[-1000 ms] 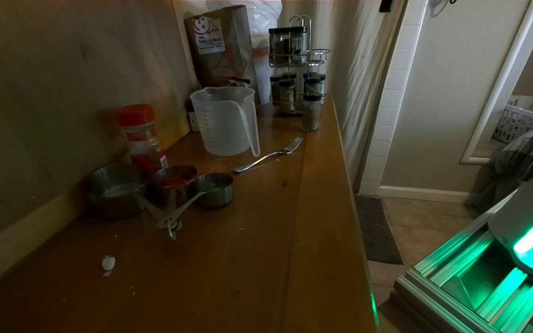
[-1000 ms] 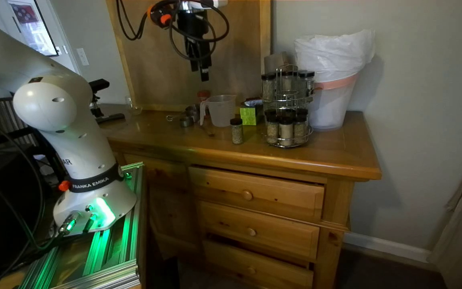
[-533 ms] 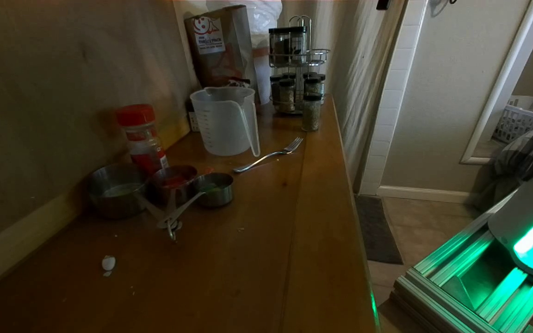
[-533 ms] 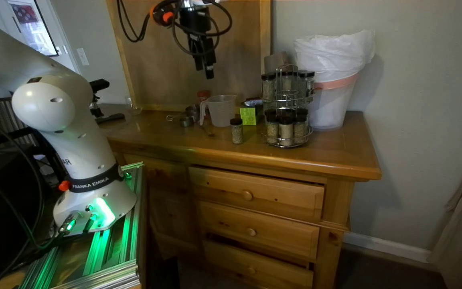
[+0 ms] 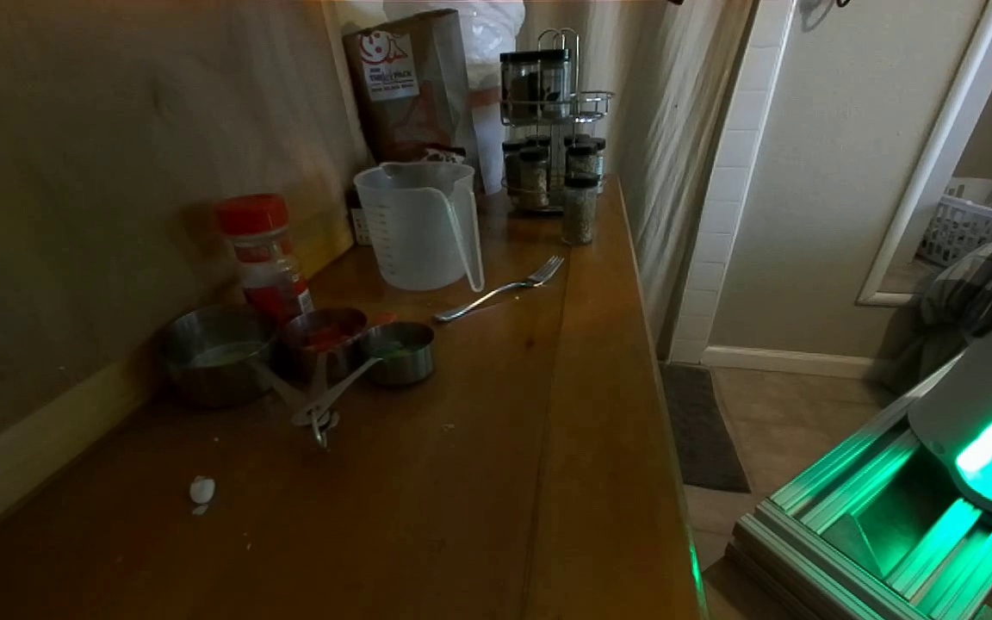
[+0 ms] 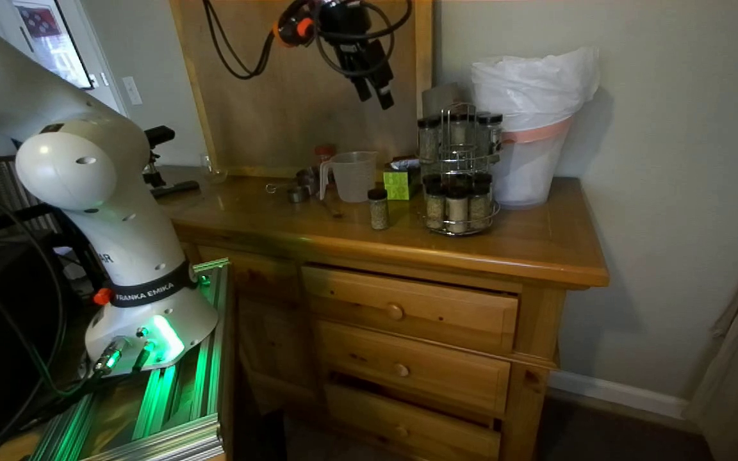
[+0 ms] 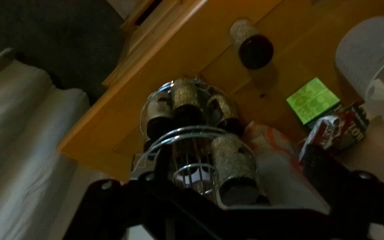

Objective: Put the packet in the jar

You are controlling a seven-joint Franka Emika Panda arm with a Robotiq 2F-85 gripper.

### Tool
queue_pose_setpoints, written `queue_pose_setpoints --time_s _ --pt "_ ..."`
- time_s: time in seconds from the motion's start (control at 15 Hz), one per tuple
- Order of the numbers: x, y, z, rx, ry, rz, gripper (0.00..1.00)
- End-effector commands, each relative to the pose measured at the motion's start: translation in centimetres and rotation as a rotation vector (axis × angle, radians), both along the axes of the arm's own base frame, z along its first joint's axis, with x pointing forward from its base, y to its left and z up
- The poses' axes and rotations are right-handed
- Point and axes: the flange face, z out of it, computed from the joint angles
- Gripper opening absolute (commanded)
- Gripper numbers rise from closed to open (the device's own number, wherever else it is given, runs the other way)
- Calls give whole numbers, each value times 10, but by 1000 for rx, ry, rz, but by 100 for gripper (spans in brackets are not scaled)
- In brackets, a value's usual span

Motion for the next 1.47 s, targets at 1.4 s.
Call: queue_pose_setpoints --time_s 1.4 --pt "100 115 -75 119 -50 42 100"
